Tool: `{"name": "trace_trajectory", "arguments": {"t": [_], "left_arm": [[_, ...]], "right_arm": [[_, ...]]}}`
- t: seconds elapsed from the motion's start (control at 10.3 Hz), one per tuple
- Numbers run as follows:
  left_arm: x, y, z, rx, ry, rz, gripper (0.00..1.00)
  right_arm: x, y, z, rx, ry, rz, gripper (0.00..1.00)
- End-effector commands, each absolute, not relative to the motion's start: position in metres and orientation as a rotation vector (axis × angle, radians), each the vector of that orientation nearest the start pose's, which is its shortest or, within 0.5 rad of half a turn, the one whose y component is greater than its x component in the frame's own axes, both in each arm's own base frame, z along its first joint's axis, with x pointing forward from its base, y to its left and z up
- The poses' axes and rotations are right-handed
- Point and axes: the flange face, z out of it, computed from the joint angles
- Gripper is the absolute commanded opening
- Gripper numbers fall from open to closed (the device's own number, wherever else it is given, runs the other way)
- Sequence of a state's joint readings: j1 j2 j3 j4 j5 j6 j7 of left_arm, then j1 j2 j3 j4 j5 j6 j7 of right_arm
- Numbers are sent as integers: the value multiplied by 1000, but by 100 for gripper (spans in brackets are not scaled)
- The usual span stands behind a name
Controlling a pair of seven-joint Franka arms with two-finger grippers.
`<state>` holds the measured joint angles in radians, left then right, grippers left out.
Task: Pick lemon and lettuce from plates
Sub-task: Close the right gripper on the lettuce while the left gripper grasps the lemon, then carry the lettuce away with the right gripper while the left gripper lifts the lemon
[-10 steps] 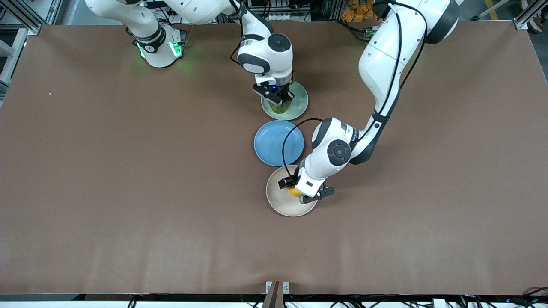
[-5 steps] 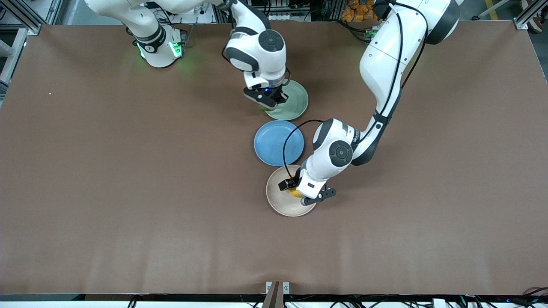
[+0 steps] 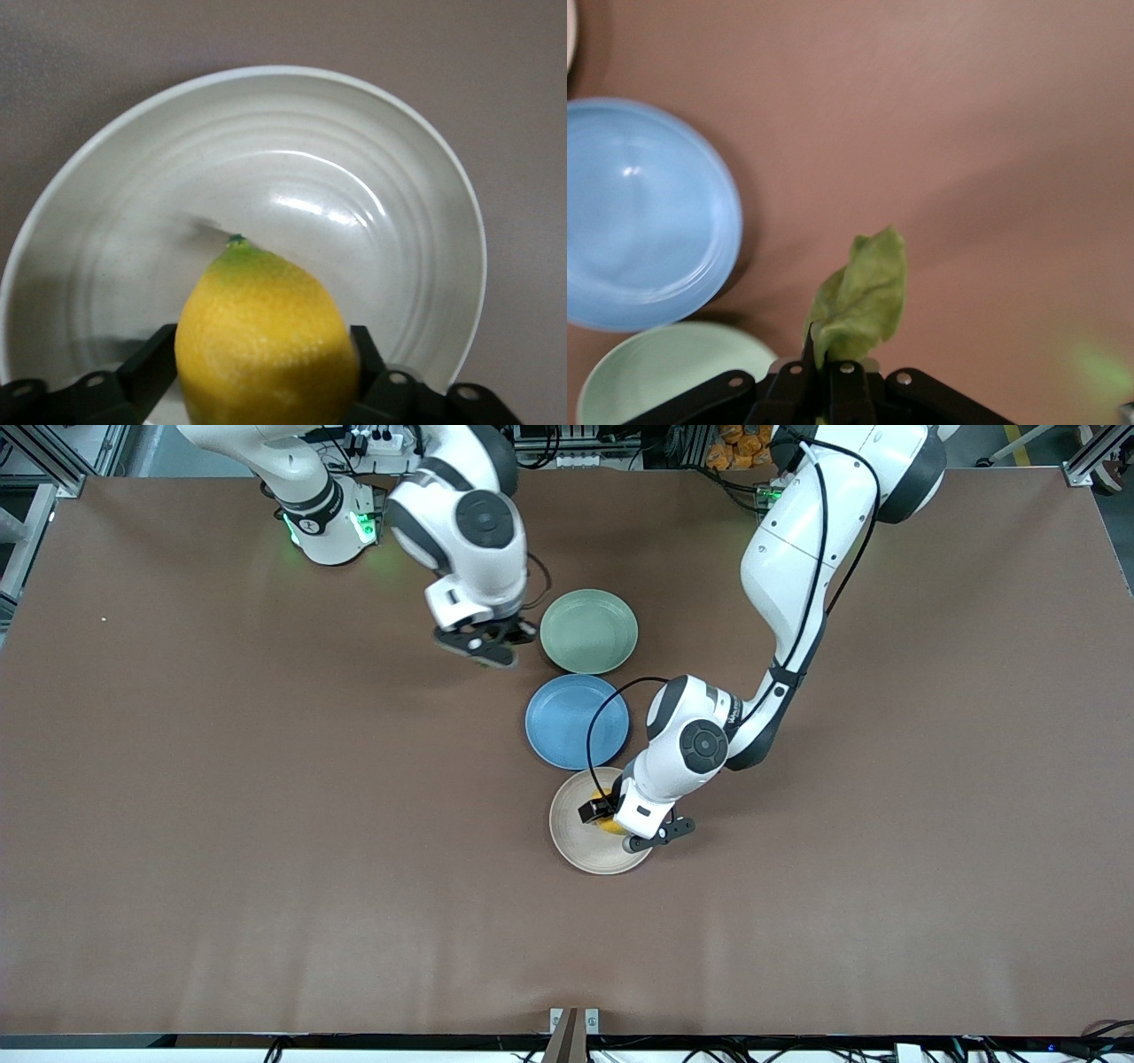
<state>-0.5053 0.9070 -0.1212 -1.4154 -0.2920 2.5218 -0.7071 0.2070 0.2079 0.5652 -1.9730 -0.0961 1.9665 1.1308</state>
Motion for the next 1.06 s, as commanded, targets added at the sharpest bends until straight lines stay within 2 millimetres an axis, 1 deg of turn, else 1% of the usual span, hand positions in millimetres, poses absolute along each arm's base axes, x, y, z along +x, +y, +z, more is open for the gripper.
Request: {"name": "trace_trajectory", "arguments": {"t": [0.0,0.1,0.19,0.29,0.39,0.48,0.68,0.77,0.87,0.97], "left_arm": [[618,-421,174,-3448,-620,18,49],[618,-422,176,-3448,-622,18,27],[618,-423,179,-3451,-624,12,1],[620,-422,186,-3452,-633,3,0],[625,-418,197,-3457,-628,-23,0],[626,-417,211,-3462,-624,-25,0],[630,-404,232,-3428,-617,87,0],[636,-393,251,-3427,-632,93,0],[639,-387,262,-3421,-636,119,0],[640,-380,263,-3406,-642,159,0]], "right_arm": [[451,325,377,-3233,438,273,0],[470,296,379,-3225,416,278,0],[492,261,381,-3209,419,282,0],[510,225,381,-3197,395,293,0],[526,183,377,-3186,361,312,0],[538,144,374,-3177,321,329,0],[551,74,365,-3162,283,374,0],[554,49,358,-3154,297,400,0],[556,27,349,-3144,298,423,0],[557,16,340,-3133,299,446,0]]}}
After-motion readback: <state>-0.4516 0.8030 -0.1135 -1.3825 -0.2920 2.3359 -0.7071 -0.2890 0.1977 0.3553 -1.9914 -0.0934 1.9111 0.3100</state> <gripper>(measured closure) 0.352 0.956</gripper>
